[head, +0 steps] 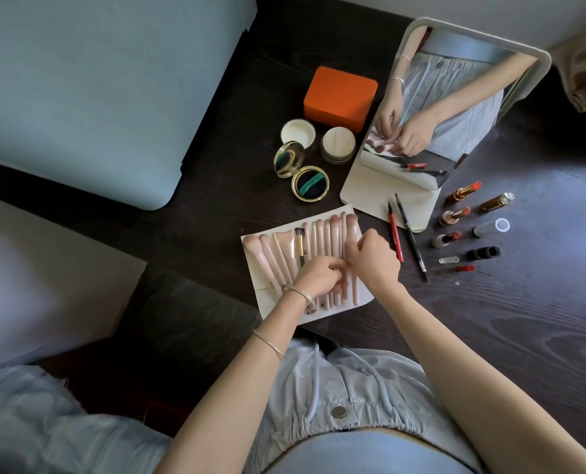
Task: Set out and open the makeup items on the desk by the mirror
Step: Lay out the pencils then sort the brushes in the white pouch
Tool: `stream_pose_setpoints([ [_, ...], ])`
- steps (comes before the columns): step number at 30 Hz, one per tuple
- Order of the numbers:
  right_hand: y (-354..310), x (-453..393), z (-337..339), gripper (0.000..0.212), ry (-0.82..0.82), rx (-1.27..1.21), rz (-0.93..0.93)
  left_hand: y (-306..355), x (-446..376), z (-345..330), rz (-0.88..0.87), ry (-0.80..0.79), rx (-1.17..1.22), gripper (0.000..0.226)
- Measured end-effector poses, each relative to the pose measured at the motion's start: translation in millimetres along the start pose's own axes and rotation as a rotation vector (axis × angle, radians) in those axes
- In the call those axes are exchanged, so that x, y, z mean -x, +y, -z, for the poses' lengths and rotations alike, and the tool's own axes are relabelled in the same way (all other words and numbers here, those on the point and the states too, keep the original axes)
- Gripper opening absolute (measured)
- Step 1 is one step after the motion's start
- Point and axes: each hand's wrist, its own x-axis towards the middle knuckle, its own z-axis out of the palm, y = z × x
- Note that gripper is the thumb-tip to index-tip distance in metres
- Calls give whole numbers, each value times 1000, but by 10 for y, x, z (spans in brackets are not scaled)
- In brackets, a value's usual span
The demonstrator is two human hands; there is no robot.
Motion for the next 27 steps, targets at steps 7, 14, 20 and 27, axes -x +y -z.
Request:
stream_pose_setpoints([
  [7,17,-17,5,27,-12,5,18,19,12,23,4,24,-15,36],
  [14,17,-28,25,25,-17,-50,-2,-10,-2,38,2,48,-12,36],
  [20,51,2,16,23,-39,-79,10,10,16,51,0,59,-10,37],
  [27,41,-8,5,17,-69,-65,2,-21,-12,30,-1,70,-12,38],
])
